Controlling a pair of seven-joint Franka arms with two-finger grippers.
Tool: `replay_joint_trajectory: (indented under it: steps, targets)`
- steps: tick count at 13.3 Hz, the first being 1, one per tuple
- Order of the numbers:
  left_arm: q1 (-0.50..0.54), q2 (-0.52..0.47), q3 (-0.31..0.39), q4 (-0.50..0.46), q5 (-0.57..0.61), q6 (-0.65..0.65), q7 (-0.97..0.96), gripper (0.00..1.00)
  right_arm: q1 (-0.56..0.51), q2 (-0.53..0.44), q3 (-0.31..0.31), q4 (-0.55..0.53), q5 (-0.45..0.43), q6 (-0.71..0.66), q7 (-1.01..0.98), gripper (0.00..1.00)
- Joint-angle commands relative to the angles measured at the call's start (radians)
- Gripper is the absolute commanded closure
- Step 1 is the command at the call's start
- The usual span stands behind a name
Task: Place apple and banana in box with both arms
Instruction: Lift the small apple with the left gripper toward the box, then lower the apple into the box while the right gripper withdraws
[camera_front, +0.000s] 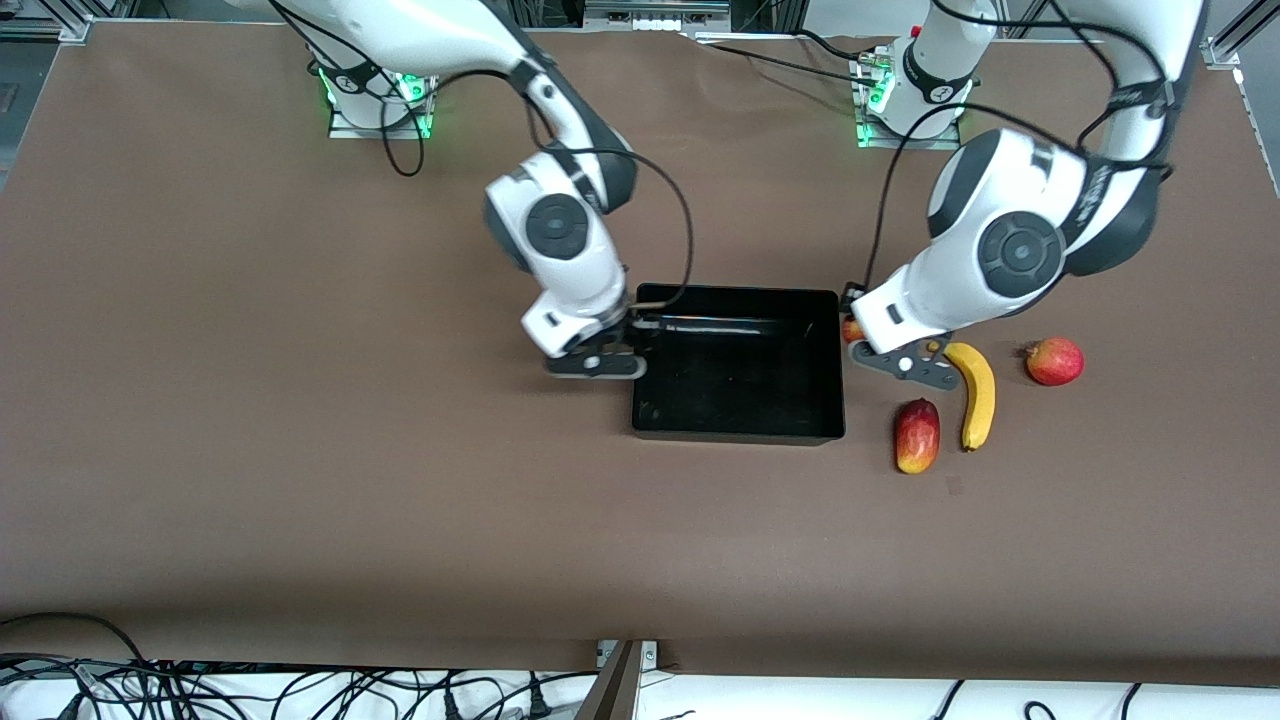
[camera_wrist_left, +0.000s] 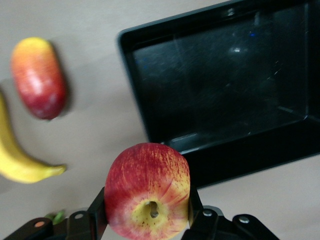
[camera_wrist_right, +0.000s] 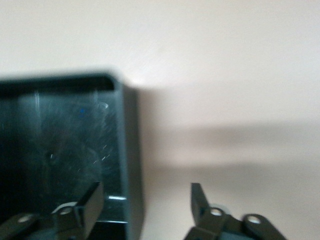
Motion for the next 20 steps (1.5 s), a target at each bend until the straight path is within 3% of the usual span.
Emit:
replay_joint_trajectory:
  steps: [1,4,9,10,11,12,15,17,20]
  targets:
    - [-0.01,0.008,-0.026,-0.093,-0.049,0.142,-0.027,0.84,-0.137,-0.132,0.002,-0.025,0.026,-0.151,-0.139,0.0]
    - [-0.032,0.028,-0.053,-0.194,-0.044,0.291,-0.166,0.83,-0.251,-0.239,-0.017,-0.028,0.071,-0.285,-0.248,0.0]
    - [-0.087,0.124,-0.05,-0.222,-0.024,0.363,-0.239,0.82,-0.251,-0.42,-0.176,-0.075,0.063,-0.475,-0.369,0.0]
    - [-0.091,0.131,-0.05,-0.222,-0.007,0.371,-0.239,0.75,-0.251,-0.469,-0.199,-0.104,0.057,-0.503,-0.382,0.0]
    - [-0.091,0.14,-0.048,-0.222,-0.001,0.37,-0.239,0.47,-0.251,-0.521,-0.213,-0.14,0.048,-0.514,-0.4,0.0]
    - [-0.091,0.141,-0.047,-0.224,0.0,0.368,-0.236,0.0,-0.251,-0.57,-0.222,-0.175,0.031,-0.524,-0.425,0.0]
    - [-0.088,0.097,-0.04,-0.21,0.0,0.315,-0.237,0.0,-0.268,-0.652,-0.256,-0.232,-0.023,-0.566,-0.524,0.0]
    - [-0.072,0.04,-0.001,-0.135,0.0,0.148,-0.239,0.0,-0.371,-0.661,-0.18,-0.23,-0.053,-0.589,-0.557,0.0]
    - [-0.064,0.014,0.151,0.011,0.043,-0.133,-0.231,0.0,-0.562,-0.663,-0.011,-0.232,-0.066,-0.592,-0.587,0.0]
